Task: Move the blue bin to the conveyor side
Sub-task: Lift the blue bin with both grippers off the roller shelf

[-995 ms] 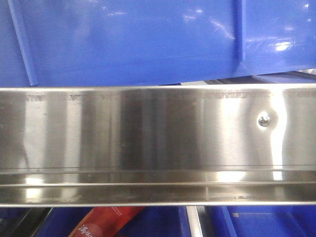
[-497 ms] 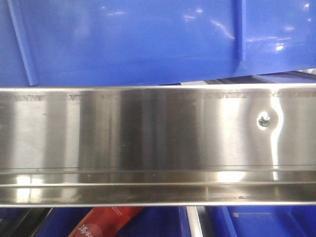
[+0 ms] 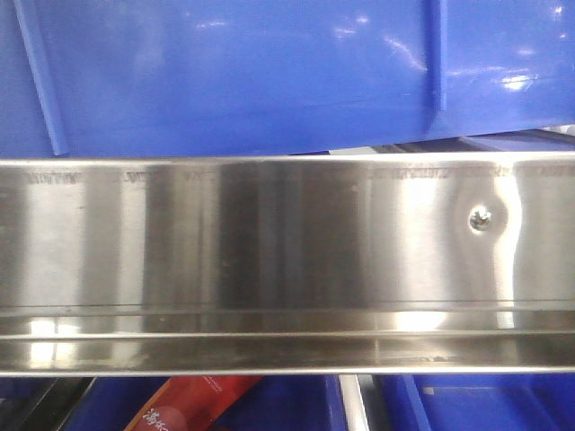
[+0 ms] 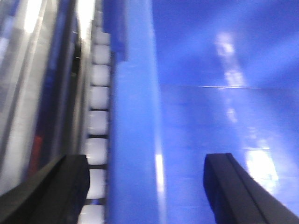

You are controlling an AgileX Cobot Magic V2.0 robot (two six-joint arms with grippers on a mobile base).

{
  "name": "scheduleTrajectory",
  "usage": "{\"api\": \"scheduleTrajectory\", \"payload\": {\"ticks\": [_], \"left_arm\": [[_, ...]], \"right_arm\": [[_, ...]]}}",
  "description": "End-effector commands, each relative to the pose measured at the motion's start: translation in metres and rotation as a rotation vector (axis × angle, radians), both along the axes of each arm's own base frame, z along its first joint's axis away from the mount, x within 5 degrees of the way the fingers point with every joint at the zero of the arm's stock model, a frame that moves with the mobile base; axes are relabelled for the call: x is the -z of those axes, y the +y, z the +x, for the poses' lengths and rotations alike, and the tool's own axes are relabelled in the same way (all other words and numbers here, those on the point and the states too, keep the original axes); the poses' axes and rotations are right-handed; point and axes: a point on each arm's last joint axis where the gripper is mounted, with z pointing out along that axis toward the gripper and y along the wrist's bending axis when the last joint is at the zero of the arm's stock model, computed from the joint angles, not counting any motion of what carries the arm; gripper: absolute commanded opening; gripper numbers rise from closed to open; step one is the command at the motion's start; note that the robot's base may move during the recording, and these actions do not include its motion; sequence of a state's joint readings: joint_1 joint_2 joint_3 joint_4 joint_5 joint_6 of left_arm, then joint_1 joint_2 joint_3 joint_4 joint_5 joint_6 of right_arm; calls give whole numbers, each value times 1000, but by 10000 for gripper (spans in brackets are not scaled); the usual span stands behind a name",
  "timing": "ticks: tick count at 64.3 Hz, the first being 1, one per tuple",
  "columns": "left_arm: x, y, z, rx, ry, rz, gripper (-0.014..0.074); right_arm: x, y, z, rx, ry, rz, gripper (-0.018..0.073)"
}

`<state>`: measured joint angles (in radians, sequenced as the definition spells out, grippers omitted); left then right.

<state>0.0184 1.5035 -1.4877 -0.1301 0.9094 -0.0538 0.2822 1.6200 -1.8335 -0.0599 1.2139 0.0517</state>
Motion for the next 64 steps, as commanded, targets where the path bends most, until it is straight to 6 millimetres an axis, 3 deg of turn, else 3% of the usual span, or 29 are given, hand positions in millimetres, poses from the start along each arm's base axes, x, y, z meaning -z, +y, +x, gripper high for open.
{"api": "scheduleTrajectory", "payload": {"ticks": [1, 25, 41, 46, 64], "left_arm": [[-4, -2, 0, -2, -16, -1, 365], [-2, -2, -1, 0, 2, -2, 315], [-2, -2, -2, 2, 14, -2, -39], [-2, -2, -2, 2, 14, -4, -3], [-2, -2, -2, 1, 3, -3, -6]], "right_arm": [[-2, -3, 0, 5, -16, -20, -90], [-2, -3, 0, 5, -16, -20, -90], [-2, -3, 0, 5, -16, -20, -90], [-2, -3, 0, 5, -16, -20, -90], [-3, -3, 1, 4, -26, -18, -90]]}}
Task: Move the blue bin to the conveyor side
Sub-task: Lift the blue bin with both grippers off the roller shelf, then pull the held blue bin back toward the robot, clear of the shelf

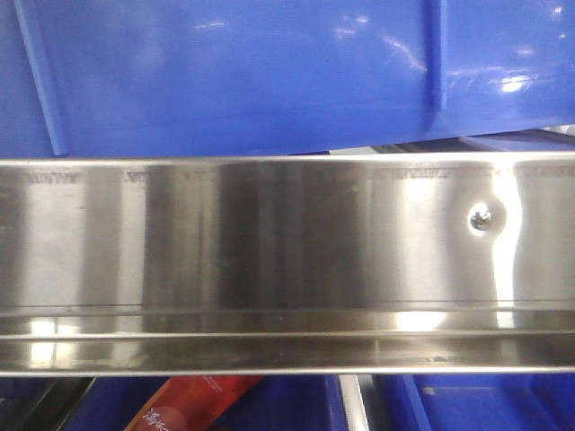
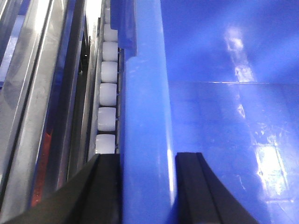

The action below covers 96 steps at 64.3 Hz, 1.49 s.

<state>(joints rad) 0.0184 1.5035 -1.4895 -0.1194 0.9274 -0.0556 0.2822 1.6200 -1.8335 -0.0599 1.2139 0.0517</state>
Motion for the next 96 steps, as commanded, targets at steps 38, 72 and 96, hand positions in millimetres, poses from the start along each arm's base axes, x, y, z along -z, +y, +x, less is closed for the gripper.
{"api": "scheduleTrajectory", "payload": {"ticks": [38, 72, 96], "left_arm": [[-73, -5, -23, 19, -139, -8, -20], [-110, -40, -68, -13, -210, 48, -20], [-120, -34, -96, -42, -192, 26, -20]], "right_arm": [[-59, -15, -40, 21, -185, 40, -89], [-63, -40, -91, 53, -277, 76, -88], [-56, -43, -119, 39, -301, 117, -88]]}}
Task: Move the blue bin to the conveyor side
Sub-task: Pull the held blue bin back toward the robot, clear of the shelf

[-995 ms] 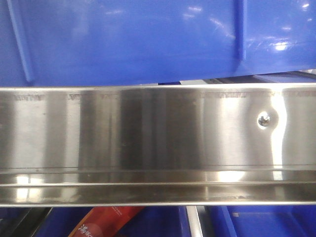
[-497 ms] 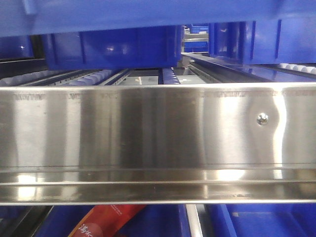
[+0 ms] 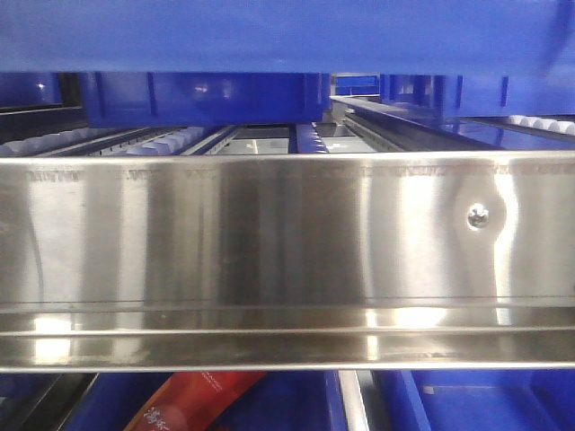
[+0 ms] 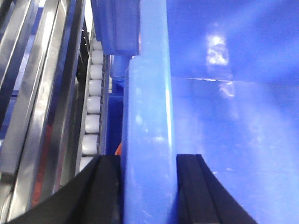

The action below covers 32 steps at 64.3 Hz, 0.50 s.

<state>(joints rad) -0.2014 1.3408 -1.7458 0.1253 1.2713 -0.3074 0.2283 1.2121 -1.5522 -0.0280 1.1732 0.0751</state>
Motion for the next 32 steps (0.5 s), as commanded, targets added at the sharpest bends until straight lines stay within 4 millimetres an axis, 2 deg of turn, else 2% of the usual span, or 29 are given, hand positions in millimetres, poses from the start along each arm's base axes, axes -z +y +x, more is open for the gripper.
{"api": "scheduleTrajectory", "payload": {"ticks": [1, 20, 32], "left_arm": [[-19, 3, -14, -7, -111, -21, -20], [-7, 4, -17, -9, -74, -10, -20], [-9, 4, -20, -9, -80, -11, -20]], "right_arm": [[-20, -2, -9, -15, -154, 26, -88], [-25, -3, -14, -16, -192, 36, -88], [-25, -3, -14, -16, -196, 37, -88]]}}
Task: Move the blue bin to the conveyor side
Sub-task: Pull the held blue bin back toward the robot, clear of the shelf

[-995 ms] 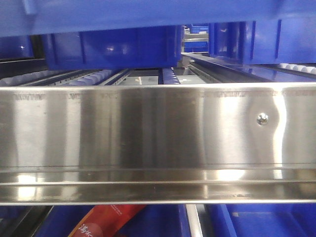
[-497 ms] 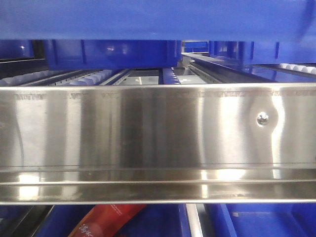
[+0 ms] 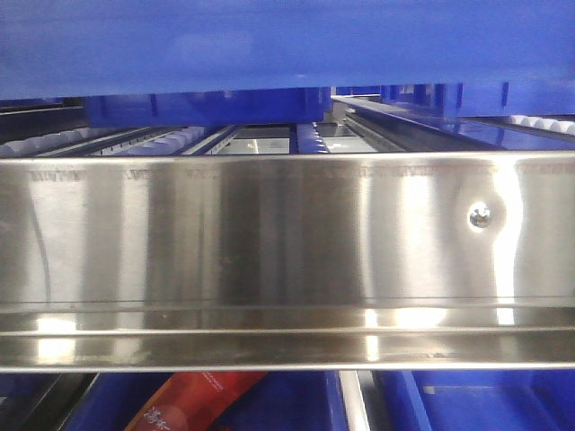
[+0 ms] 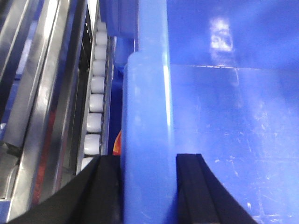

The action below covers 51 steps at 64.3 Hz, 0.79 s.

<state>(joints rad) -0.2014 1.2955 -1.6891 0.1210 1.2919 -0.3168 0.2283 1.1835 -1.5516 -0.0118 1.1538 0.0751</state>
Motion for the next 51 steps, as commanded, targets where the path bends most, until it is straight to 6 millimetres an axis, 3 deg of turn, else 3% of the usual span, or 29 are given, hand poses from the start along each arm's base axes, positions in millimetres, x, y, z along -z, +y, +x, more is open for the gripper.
{"api": "scheduleTrajectory", "payload": {"ticks": [1, 51], "left_arm": [[-15, 2, -6, -3, -113, -5, -20], [-15, 2, -6, -3, -112, -5, -20]], "right_arm": [[-18, -2, -5, -7, -153, 12, -88], [-19, -2, -4, -7, -164, 15, -88]]}}
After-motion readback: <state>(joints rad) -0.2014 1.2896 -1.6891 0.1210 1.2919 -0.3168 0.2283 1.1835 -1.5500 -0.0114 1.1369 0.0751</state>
